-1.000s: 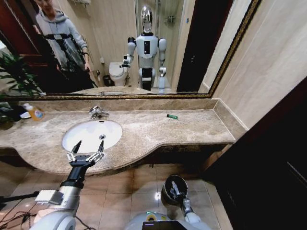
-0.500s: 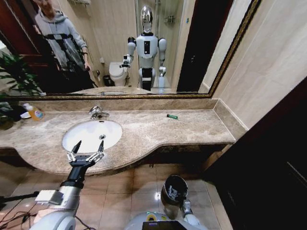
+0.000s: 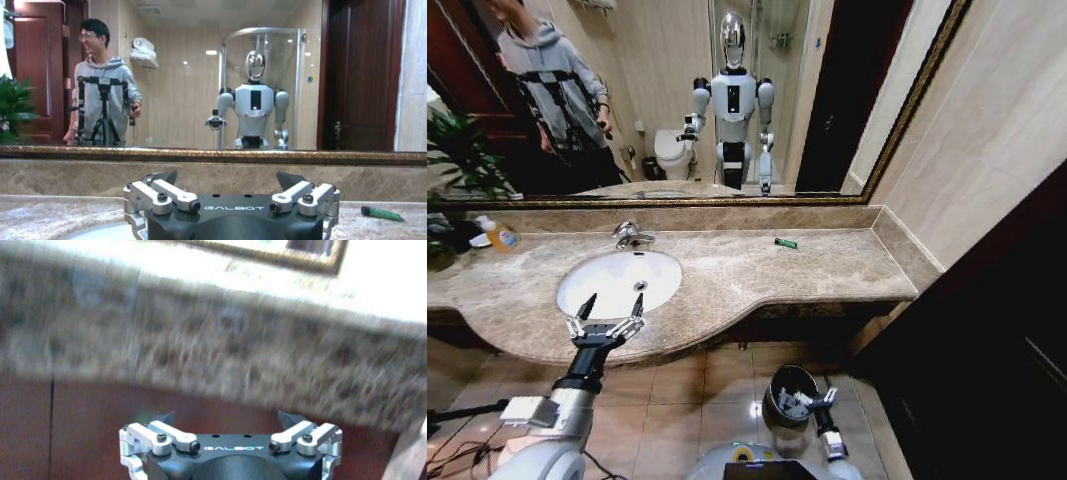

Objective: Pick up the trash from the sink and place it in the trash bin.

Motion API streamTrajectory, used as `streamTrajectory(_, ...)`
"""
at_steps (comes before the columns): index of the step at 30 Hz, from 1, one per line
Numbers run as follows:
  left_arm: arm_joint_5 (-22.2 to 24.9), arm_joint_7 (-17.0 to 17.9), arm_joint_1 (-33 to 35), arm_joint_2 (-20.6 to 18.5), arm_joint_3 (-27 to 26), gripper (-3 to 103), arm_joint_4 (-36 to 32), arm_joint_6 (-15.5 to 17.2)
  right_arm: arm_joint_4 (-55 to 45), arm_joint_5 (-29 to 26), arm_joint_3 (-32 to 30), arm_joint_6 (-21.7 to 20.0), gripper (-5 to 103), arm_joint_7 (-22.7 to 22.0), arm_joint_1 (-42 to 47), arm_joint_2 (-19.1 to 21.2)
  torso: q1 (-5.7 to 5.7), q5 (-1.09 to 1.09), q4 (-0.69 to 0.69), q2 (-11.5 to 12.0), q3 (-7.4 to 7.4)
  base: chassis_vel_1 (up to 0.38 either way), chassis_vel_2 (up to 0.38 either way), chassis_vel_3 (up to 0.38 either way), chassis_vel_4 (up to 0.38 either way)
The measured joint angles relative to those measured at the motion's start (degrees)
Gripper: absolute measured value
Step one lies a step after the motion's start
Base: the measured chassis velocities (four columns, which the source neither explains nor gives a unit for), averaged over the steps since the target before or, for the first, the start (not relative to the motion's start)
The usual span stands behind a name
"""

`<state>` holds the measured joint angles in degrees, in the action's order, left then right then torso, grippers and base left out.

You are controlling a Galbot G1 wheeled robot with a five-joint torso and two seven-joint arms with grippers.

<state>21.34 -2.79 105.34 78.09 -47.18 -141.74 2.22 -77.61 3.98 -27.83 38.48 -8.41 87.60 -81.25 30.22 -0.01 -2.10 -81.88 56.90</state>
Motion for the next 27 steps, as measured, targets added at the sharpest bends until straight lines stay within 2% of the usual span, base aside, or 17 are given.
streamTrajectory(1,0.0,0.0,0.0,0.0,0.0,100,0.0,0.0,0.0,0.0,0.0,0.0,100,0.0,0.0,0.0,0.0,0.0,0.0,0.0,0.0,0.0,0.0,0.0,0.0)
streamTrajectory(4,0.0,0.0,0.0,0.0,0.0,100,0.0,0.0,-11.6,-5.7,-1.7,-4.1,100,2.8,5.3,-0.7,0.0,0.02,-0.01,0.0,0.0,0.0,0.0,0.0,0.0)
streamTrajectory(9,0.0,0.0,0.0,0.0,0.0,100,0.0,0.0,-20.8,-8.9,-3.7,-7.0,100,3.8,10.7,0.3,0.0,0.0,0.01,0.0,0.0,0.0,0.0,0.0,0.0)
streamTrajectory(14,0.0,0.0,0.0,0.0,0.0,100,0.0,0.0,-27.3,-10.6,-5.8,-10.5,100,4.5,9.3,1.0,0.0,0.02,0.0,0.0,0.0,0.0,0.0,0.0,0.0)
streamTrajectory(15,0.0,0.0,0.0,0.0,0.0,100,0.0,0.0,-30.4,-12.0,-6.4,-13.2,100,5.1,7.9,1.5,0.0,0.02,-0.01,0.0,0.0,0.0,0.0,0.0,0.0)
streamTrajectory(17,0.0,0.0,0.0,0.0,0.0,100,0.0,0.0,-36.0,-19.0,-6.2,-21.8,100,6.8,4.0,5.1,0.0,0.02,0.0,0.0,0.01,0.0,0.0,0.0,0.0)
streamTrajectory(18,0.0,0.0,0.0,0.0,0.0,100,0.0,0.0,-36.0,-19.0,-6.2,-21.8,100,6.8,4.0,5.1,0.0,0.02,0.0,0.0,0.01,0.0,0.0,0.0,0.0)
streamTrajectory(21,0.0,0.0,0.0,0.0,0.0,100,0.0,0.0,-37.5,-27.6,-4.8,-30.2,100,7.4,-3.5,10.9,0.0,0.02,-0.02,0.0,0.01,0.0,0.0,0.0,0.0)
streamTrajectory(22,0.0,0.0,0.0,0.0,0.0,100,0.0,0.0,-37.5,-27.6,-4.8,-30.2,100,7.4,-3.5,10.9,0.0,0.02,-0.02,0.0,0.01,0.0,0.0,0.0,0.0)
streamTrajectory(25,0.0,0.0,0.0,0.0,0.0,100,0.0,0.0,-33.1,-28.2,-2.6,-33.0,100,9.3,-14.4,15.4,0.02,0.02,-0.02,0.0,0.01,0.0,0.0,0.0,0.0)
streamTrajectory(27,0.0,0.0,0.0,0.0,0.0,100,0.0,0.0,-31.9,-28.9,-1.8,-33.8,100,10.3,-17.2,16.1,0.01,0.02,-0.01,0.0,0.02,0.0,0.0,0.0,0.0)
